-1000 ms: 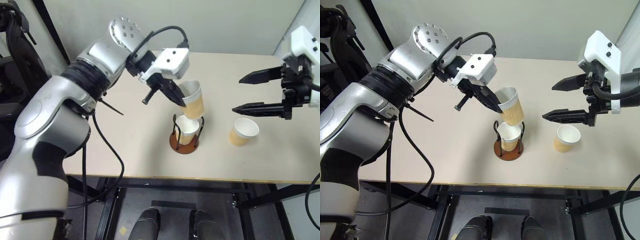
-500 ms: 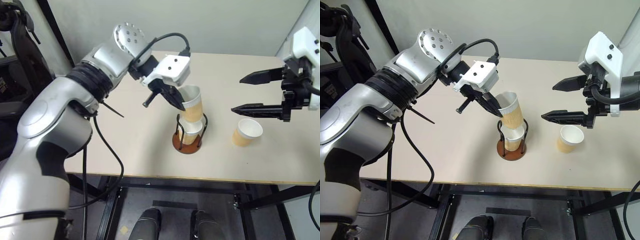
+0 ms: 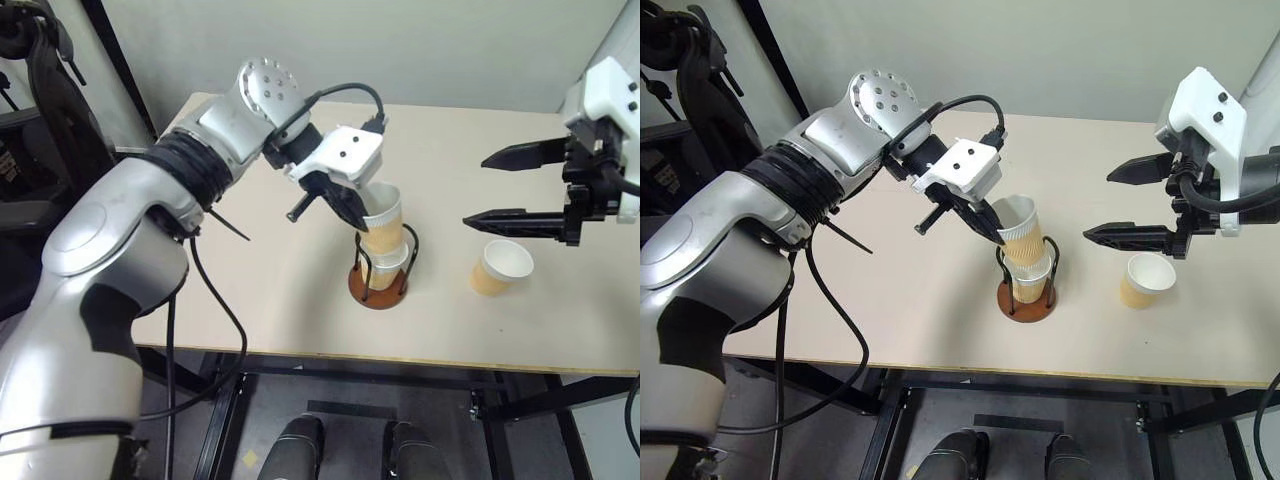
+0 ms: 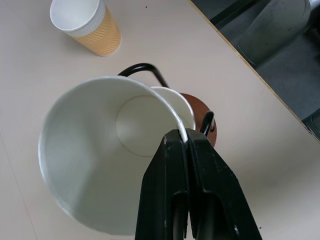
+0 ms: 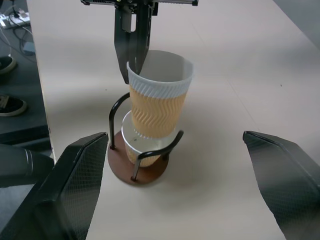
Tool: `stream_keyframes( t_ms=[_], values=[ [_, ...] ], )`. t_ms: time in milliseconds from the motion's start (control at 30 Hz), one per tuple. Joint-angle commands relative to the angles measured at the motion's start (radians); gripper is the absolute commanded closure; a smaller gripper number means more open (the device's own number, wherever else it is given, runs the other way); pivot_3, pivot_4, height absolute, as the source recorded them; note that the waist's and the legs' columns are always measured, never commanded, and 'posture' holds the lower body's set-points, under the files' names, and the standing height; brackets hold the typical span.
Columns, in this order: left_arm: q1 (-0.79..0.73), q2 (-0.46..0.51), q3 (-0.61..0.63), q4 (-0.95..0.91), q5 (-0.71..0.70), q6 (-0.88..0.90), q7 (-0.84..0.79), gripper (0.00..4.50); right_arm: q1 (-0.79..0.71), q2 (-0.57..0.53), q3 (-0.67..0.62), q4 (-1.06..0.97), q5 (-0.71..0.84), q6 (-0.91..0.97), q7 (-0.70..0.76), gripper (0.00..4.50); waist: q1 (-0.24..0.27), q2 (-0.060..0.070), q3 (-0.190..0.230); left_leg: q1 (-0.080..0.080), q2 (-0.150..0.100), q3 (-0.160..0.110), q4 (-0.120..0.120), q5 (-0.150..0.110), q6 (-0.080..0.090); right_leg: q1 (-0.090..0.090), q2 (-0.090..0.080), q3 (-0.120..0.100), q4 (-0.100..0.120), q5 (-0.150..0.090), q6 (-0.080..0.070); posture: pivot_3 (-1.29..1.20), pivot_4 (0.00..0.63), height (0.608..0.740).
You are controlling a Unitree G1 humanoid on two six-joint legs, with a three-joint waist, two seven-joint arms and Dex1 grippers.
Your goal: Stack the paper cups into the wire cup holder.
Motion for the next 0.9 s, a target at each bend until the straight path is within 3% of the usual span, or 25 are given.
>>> stream_keyframes(
  t_ms=[33, 433, 533, 733, 867, 900],
  values=[
    [-0.004, -0.009, 0.014, -0.006, -0.008, -0.016, -0.031, 4.45, -0.009, -0.045, -0.032, 0.011, 0.006, -0.023, 0.011, 0.00, 0.001, 0.000, 0.000, 0.000, -0.001, -0.001, 0.000, 0.000, 0.000, 0.000, -0.001, -0.001, 0.000, 0.000, 0.001, 0.00, 0.150, 0.740],
    [0.014, -0.065, 0.023, 0.059, 0.071, -0.087, -0.031, 4.45, 0.018, -0.082, -0.049, 0.018, 0.012, -0.042, 0.011, 0.00, 0.001, 0.000, 0.000, 0.000, -0.006, 0.003, 0.001, -0.001, 0.005, 0.002, -0.013, -0.001, 0.000, -0.003, 0.006, 0.00, 0.150, 0.740],
    [0.012, -0.083, 0.031, 0.092, 0.117, -0.131, -0.031, 3.80, 0.025, -0.087, -0.054, 0.019, 0.012, -0.046, 0.012, 0.00, 0.001, 0.000, 0.000, 0.001, -0.008, 0.004, 0.001, -0.001, 0.007, 0.002, -0.014, -0.001, 0.000, -0.002, 0.007, 0.00, 0.150, 0.740],
    [0.005, -0.127, 0.094, 0.113, 0.131, -0.128, -0.031, 1.62, 0.031, -0.093, -0.052, 0.028, 0.011, -0.060, 0.014, 0.00, 0.002, 0.000, 0.000, 0.000, -0.010, 0.002, 0.001, -0.001, 0.008, 0.003, -0.015, -0.001, -0.001, -0.003, 0.009, 0.00, 0.150, 0.740],
    [0.014, -0.161, 0.199, 0.112, 0.107, -0.069, -0.031, 0.08, 0.026, -0.090, -0.042, 0.040, 0.001, -0.082, 0.018, 0.00, 0.001, 0.000, 0.000, 0.000, -0.012, 0.004, 0.001, -0.001, 0.008, 0.003, -0.016, -0.001, 0.000, -0.004, 0.011, 0.00, 0.150, 0.740],
    [0.012, -0.173, 0.246, 0.118, 0.092, -0.035, -0.031, 0.01, 0.020, -0.085, -0.039, 0.046, -0.001, -0.090, 0.017, 0.00, 0.002, 0.000, 0.000, 0.000, -0.012, 0.003, 0.001, -0.001, 0.008, 0.003, -0.016, -0.001, 0.000, -0.004, 0.012, 0.00, 0.150, 0.740]
  ],
)
